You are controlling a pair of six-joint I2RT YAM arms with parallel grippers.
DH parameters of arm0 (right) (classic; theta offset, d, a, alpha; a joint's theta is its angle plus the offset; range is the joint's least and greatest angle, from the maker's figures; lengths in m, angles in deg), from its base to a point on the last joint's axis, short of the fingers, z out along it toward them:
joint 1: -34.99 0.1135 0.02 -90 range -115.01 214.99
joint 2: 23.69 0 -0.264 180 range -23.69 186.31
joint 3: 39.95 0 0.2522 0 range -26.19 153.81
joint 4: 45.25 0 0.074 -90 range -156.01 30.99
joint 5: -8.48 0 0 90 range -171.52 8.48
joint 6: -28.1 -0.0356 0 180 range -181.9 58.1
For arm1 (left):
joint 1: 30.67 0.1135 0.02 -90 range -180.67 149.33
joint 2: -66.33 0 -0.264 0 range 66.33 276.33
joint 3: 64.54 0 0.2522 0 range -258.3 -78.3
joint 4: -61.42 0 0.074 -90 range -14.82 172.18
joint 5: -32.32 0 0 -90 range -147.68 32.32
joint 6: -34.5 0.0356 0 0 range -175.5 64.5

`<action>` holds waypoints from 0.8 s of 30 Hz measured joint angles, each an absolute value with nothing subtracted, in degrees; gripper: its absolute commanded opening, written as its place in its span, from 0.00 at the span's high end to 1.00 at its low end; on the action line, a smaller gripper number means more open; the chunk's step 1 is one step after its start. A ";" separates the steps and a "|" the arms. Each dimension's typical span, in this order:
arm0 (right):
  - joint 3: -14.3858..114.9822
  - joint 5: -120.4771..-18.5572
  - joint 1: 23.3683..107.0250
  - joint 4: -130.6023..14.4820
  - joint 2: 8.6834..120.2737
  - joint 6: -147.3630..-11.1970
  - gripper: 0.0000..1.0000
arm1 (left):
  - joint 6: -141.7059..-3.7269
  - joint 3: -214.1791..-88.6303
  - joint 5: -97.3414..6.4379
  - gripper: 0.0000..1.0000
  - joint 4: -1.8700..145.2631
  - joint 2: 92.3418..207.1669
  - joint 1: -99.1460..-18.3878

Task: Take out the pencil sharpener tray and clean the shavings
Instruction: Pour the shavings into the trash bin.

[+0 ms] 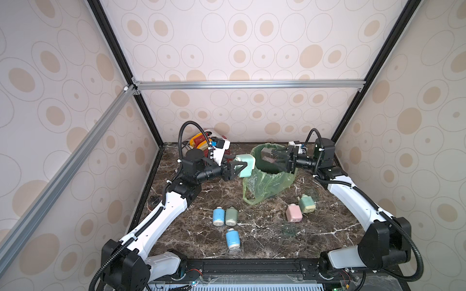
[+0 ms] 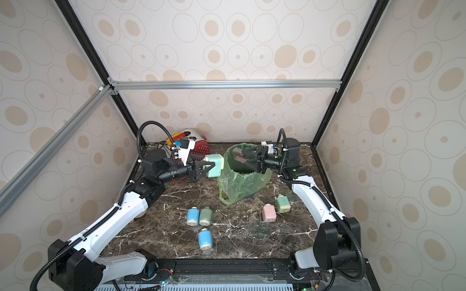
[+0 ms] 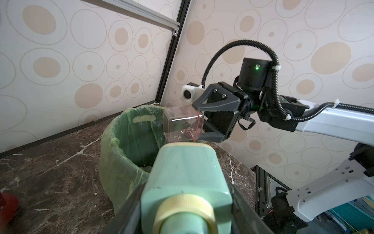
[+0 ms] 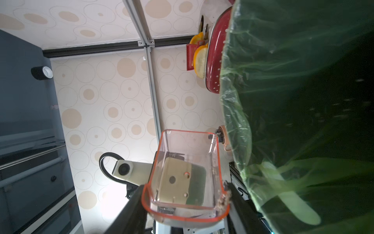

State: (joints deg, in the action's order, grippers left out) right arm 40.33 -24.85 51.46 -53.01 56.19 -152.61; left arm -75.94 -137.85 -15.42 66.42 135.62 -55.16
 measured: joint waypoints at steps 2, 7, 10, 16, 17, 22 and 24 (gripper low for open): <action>38.38 -25.44 51.31 -49.69 54.66 -155.28 1.00 | -75.77 -137.39 -15.68 1.00 66.42 134.51 -55.16; 26.89 -30.84 51.27 -35.90 53.48 -169.20 1.00 | -75.48 -137.24 -15.90 1.00 66.40 132.80 -55.18; 25.66 -35.15 51.16 -33.27 51.84 -174.29 1.00 | -75.31 -137.13 -16.10 1.00 66.27 132.52 -55.16; 26.25 -41.66 51.27 -33.08 48.80 -177.84 1.00 | -75.11 -135.99 -16.75 1.00 66.18 132.45 -55.16; 26.25 -42.58 51.40 -33.08 48.65 -178.10 1.00 | -75.11 -135.82 -16.84 1.00 66.21 132.41 -55.16; 26.58 -44.70 52.51 -35.61 48.15 -178.08 1.00 | -75.11 -135.01 -17.15 1.00 66.10 131.49 -55.16; 25.34 -45.46 52.86 -35.24 47.58 -178.51 1.00 | -75.11 -134.99 -17.15 1.00 65.90 131.16 -55.16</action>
